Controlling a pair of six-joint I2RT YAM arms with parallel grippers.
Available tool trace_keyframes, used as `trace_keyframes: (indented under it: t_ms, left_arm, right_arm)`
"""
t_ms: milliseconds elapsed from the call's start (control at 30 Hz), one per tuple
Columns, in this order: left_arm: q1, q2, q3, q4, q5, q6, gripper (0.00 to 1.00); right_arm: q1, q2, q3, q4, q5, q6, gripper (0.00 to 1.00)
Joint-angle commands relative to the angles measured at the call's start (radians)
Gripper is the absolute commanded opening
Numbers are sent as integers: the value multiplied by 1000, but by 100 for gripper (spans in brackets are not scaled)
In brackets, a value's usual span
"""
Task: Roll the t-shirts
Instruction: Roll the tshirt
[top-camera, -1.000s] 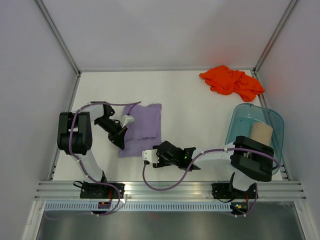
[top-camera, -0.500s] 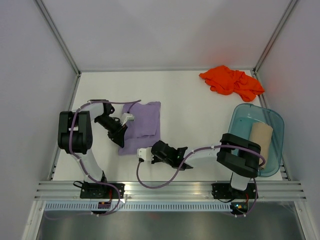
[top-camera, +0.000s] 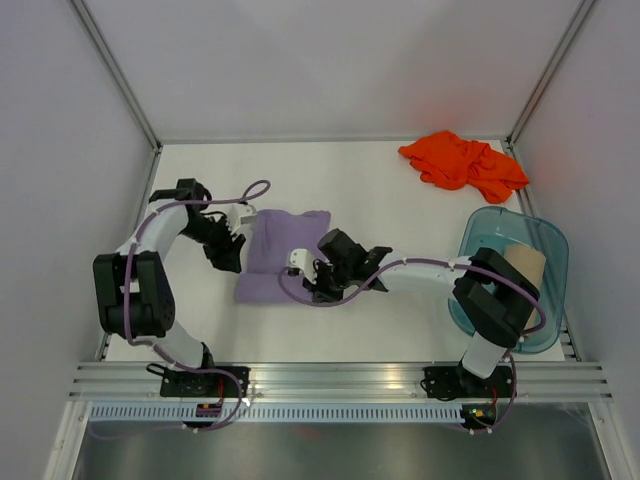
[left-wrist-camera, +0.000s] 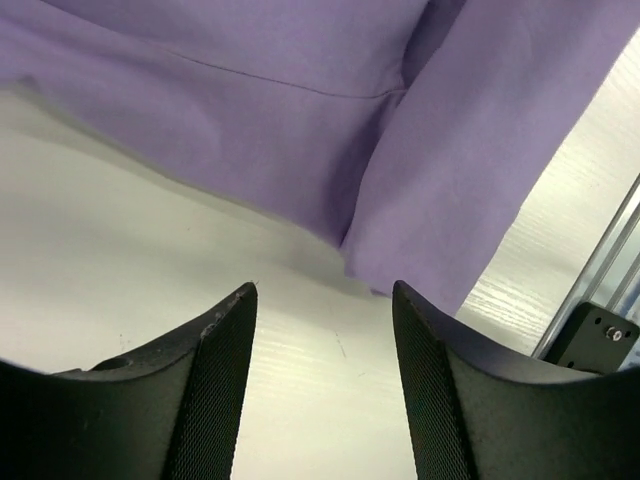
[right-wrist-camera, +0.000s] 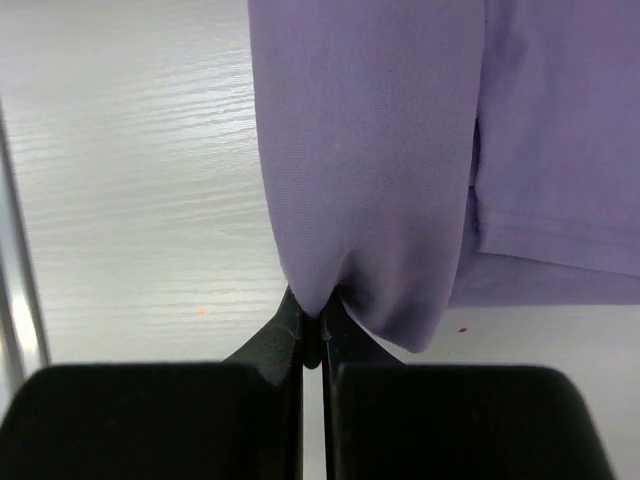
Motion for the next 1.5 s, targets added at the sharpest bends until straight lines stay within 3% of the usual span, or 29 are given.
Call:
trace_keyframes:
  t_ms: [0, 133, 300, 400, 533, 633, 700, 733, 800, 833, 900, 933, 1033, 1067, 1267, 1467]
  left_arm:
    - [-9, -124, -51, 9, 42, 117, 63]
    - [-37, -309, -214, 47, 25, 215, 69]
    - [-209, -590, -469, 276, -86, 192, 80]
    - [-290, -650, -571, 372, -142, 149, 82]
    - [-313, -652, -641, 482, -217, 104, 82]
    - [-318, -621, -660, 506, -220, 111, 76]
    - [-318, -603, -671, 510, -228, 115, 54]
    - [-319, -577, -671, 510, -246, 112, 35]
    - [-319, -554, -648, 474, -283, 98, 17]
    - [-318, -534, -629, 438, -291, 97, 3]
    - [-293, -515, -539, 305, -260, 144, 2]
    - [-280, -494, -502, 122, -183, 172, 2]
    - [-250, -387, -395, -167, -68, 271, 2]
    - [-241, -357, -361, -197, -38, 273, 2]
    - [-129, -84, -197, -183, -5, 252, 2]
    - [-106, 110, -86, -99, -51, 192, 8]
  right_arm:
    - [-66, -23, 15, -37, -331, 133, 0]
    - [-125, 19, -5, 13, -460, 196, 0]
    - [-150, 46, 12, 23, -481, 214, 1]
    - [-156, 53, 18, 23, -480, 213, 0]
    - [-155, 50, 10, 23, -478, 210, 0]
    - [-156, 54, 10, 22, -469, 205, 0]
    - [-158, 59, 18, 11, -463, 205, 0]
    - [-158, 60, 23, -10, -455, 204, 0]
    - [-156, 53, 38, -58, -423, 179, 0]
    - [-155, 45, 44, -123, -412, 162, 0]
    - [-152, 22, 31, -180, -408, 138, 0]
    - [-145, -1, 21, -232, -430, 130, 0]
    - [-135, -30, -22, -273, -542, 130, 0]
    - [-136, -32, -31, -274, -564, 136, 0]
    - [-220, 65, 27, -250, -564, 156, 0]
    - [-297, 188, 132, -173, -460, 250, 24]
